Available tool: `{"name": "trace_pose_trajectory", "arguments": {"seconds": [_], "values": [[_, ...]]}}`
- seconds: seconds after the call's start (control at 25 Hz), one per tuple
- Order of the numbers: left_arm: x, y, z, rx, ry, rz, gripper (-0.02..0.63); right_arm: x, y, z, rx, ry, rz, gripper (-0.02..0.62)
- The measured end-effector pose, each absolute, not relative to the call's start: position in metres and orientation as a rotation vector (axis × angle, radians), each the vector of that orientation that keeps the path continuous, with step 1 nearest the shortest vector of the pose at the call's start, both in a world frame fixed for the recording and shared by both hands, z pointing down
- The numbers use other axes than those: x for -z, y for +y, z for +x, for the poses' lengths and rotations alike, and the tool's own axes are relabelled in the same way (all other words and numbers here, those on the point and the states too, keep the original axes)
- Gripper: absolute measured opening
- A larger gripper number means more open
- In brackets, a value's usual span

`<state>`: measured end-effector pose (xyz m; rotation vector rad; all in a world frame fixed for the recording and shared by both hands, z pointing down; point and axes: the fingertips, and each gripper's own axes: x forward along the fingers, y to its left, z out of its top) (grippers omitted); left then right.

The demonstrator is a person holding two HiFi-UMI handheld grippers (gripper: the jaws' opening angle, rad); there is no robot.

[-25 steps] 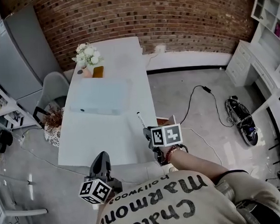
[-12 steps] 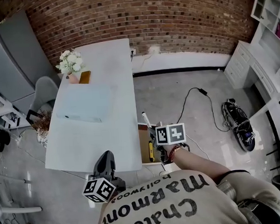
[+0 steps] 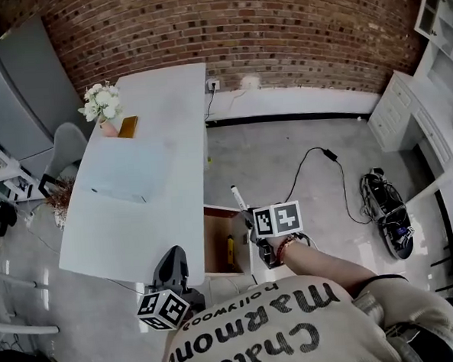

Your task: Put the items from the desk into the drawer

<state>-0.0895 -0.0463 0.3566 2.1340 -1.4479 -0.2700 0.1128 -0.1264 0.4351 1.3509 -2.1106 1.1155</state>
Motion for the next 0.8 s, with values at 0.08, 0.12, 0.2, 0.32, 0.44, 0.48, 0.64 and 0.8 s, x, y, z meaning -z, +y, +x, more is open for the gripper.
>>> {"name": "trace_pose_trajectory", "arguments": {"seconds": [0.08, 0.12, 0.2, 0.32, 0.44, 0.48, 0.64, 0.8], "values": [[-0.362, -0.046, -0.079, 0.304, -1.48, 2.106, 0.002, -0.443, -0.127, 0.124, -1.093, -2.106, 1.307, 0.069], [-0.365, -0.046, -0.073, 0.319, -1.494, 2.092, 0.002, -0.447, -0.127, 0.128, -1.084, -2.106, 1.284, 0.069], [-0.372, -0.045, -0.063, 0.321, -1.518, 2.071, 0.002, -0.454, -0.128, 0.134, -1.072, -2.108, 1.242, 0.069], [-0.38, -0.042, -0.053, 0.287, -1.546, 2.046, 0.002, -0.466, -0.127, 0.137, -1.081, -2.114, 1.186, 0.069], [-0.385, -0.035, -0.046, 0.237, -1.566, 2.031, 0.002, -0.484, -0.123, 0.136, -1.125, -2.107, 1.143, 0.069], [-0.386, -0.033, -0.046, 0.222, -1.573, 2.024, 0.002, -0.491, -0.12, 0.135, -1.141, -2.101, 1.131, 0.069], [-0.391, -0.024, -0.057, 0.168, -1.614, 1.988, 0.002, -0.516, -0.109, 0.124, -1.187, -2.07, 1.078, 0.069], [-0.394, -0.024, -0.061, 0.12, -1.616, 1.986, 0.002, -0.54, -0.101, 0.127, -1.214, -2.016, 1.054, 0.069]]}}
